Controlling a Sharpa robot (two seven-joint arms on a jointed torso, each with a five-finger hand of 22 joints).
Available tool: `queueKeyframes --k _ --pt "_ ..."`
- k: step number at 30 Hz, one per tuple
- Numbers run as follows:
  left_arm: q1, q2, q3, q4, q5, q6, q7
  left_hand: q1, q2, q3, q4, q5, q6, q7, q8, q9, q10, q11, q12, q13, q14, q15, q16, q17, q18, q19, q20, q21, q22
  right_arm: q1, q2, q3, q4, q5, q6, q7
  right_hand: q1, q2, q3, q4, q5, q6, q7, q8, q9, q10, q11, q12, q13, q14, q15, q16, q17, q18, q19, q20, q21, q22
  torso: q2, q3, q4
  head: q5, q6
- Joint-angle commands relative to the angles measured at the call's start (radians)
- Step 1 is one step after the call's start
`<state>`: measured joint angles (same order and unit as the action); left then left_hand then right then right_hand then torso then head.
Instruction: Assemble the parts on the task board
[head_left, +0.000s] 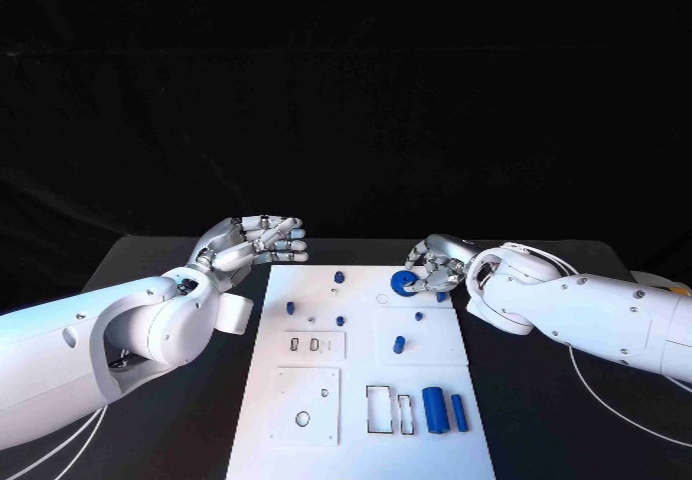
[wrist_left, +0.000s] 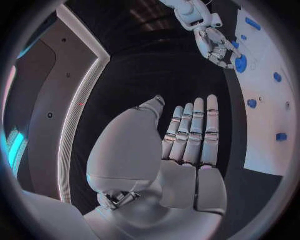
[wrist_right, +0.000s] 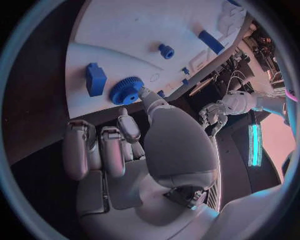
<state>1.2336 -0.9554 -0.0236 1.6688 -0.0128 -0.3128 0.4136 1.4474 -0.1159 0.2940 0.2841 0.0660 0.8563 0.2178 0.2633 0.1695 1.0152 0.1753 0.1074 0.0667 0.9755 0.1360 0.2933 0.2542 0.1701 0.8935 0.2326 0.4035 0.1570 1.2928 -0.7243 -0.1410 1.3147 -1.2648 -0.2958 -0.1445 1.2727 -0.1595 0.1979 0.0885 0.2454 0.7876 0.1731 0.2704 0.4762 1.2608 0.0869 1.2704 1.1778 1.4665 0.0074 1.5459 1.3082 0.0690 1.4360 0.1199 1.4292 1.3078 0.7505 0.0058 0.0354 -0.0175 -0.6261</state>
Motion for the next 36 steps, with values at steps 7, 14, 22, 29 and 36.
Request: queueKeyframes --k 7,14,22,29,36 --pt "0.001 0.000 0.001 0.003 0.001 0.021 0.004 -0.003 0.002 0.006 -0.001 -0.005 -0.006 0.019 -0.005 -0.001 0.001 0.007 -0.006 0.001 -0.006 0.000 -0.004 0.001 0.012 0.002 0.003 0.005 -0.001 -0.007 0.016 -0.002 -0.018 -0.018 0.029 -0.006 0.034 0.009 0.038 -0.011 -0.012 0.003 -0.002 0.005 0.003 0.013 0.000 0.020 0.019 0.093 0.008 0.010 0.206 -0.022 0.010 0.001 0.010 0.082 -0.001 -0.0001 -0.0007 0.004 -0.005" --pt "0.001 0.000 0.001 0.003 0.001 0.022 0.003 -0.003 0.002 0.006 -0.001 -0.005 -0.006 0.019 -0.005 -0.001 0.001 0.007 -0.006 0.001 -0.006 0.000 -0.004 0.001 0.012 0.002 0.003 0.005 -0.001 -0.009 0.023 -0.002 -0.025 -0.031 0.029 -0.008 0.044 0.014 0.065 -0.017 -0.019 0.010 -0.002 0.007 0.003 0.022 0.000 0.033 0.035 0.094 0.008 0.012 0.214 -0.024 0.015 0.002 0.015 0.091 -0.001 0.0002 -0.0001 0.003 -0.006" --pt "0.001 -0.001 0.001 0.003 0.001 0.023 0.002 -0.001 0.003 0.008 -0.001 -0.006 -0.005 0.019 -0.005 -0.001 0.001 0.007 -0.008 0.001 -0.007 0.000 -0.005 0.003 0.012 0.002 0.003 0.005 -0.002 -0.010 0.026 -0.003 -0.024 -0.071 0.016 -0.009 0.053 0.010 0.162 -0.037 -0.041 0.049 -0.006 0.011 -0.004 0.050 -0.004 0.066 0.074 0.096 0.005 0.015 0.225 -0.027 0.023 0.000 0.025 0.107 -0.001 0.0005 -0.0014 0.004 -0.008" --pt "0.001 -0.001 0.001 0.003 0.001 0.025 0.001 -0.001 0.003 0.008 -0.001 -0.006 -0.005 0.019 -0.005 -0.001 0.001 0.007 -0.008 0.001 -0.007 0.000 -0.005 0.003 0.012 0.002 0.003 0.005 -0.002 -0.012 0.021 -0.004 -0.007 -0.120 -0.057 0.007 0.047 0.001 0.272 -0.068 -0.038 0.126 -0.030 0.044 0.005 0.099 -0.025 0.110 0.128 0.099 -0.012 0.019 0.238 -0.034 0.044 -0.015 0.046 0.138 -0.002 0.0006 -0.0018 0.005 -0.008" --pt "0.001 -0.001 0.001 0.002 0.001 0.026 0.000 0.000 0.004 0.009 -0.001 -0.006 -0.005 0.019 -0.005 0.000 0.002 0.007 -0.009 0.001 -0.007 0.000 -0.006 0.004 0.012 0.002 0.003 0.006 -0.002 -0.014 0.009 -0.004 0.043 -0.148 -0.159 0.037 0.029 0.000 0.314 -0.079 -0.022 0.147 -0.040 0.061 0.014 0.126 -0.034 0.133 0.159 0.100 -0.021 0.020 0.244 -0.038 0.053 -0.023 0.056 0.153 -0.002 0.0003 -0.0005 0.007 -0.003"
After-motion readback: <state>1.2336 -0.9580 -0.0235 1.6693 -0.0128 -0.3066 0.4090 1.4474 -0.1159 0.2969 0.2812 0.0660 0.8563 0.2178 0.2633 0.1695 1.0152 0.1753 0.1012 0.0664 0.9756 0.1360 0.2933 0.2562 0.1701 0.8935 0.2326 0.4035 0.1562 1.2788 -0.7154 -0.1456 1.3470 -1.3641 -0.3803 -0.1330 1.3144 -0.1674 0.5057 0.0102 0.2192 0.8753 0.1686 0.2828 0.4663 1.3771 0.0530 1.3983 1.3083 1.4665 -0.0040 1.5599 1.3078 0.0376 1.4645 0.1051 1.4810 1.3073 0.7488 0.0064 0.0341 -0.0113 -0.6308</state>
